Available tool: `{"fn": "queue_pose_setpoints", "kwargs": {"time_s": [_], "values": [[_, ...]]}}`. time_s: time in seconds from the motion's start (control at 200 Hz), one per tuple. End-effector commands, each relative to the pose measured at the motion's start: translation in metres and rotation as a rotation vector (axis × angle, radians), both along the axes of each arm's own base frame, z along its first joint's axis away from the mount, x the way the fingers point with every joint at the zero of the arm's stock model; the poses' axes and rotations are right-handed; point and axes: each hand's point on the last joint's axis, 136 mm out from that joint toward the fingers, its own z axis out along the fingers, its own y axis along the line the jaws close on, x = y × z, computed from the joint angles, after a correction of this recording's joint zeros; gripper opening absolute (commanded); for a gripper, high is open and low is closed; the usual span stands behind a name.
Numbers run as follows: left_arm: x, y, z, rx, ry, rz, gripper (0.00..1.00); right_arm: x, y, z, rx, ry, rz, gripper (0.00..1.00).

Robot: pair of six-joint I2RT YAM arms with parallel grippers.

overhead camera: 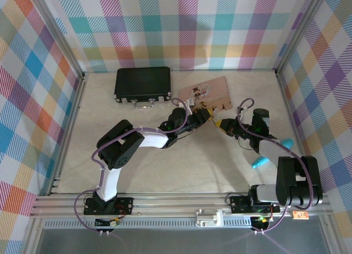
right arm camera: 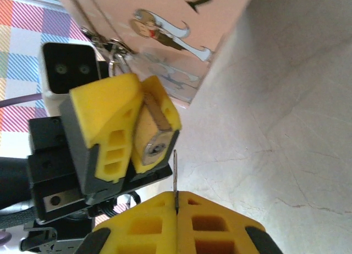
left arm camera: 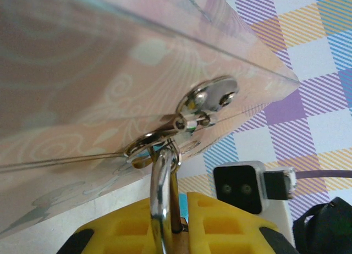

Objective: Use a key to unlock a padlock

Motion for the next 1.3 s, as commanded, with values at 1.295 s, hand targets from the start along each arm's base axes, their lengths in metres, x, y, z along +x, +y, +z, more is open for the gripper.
{"fn": "queue_pose_setpoints", "kwargs": {"time_s": [1.295], "values": [[0.002, -0.005, 0.025, -0.086, -0.029, 0.021, 0.0, -0.016, 0.0, 0.003, -0.013, -0.073, -0.04, 0.0]]}}
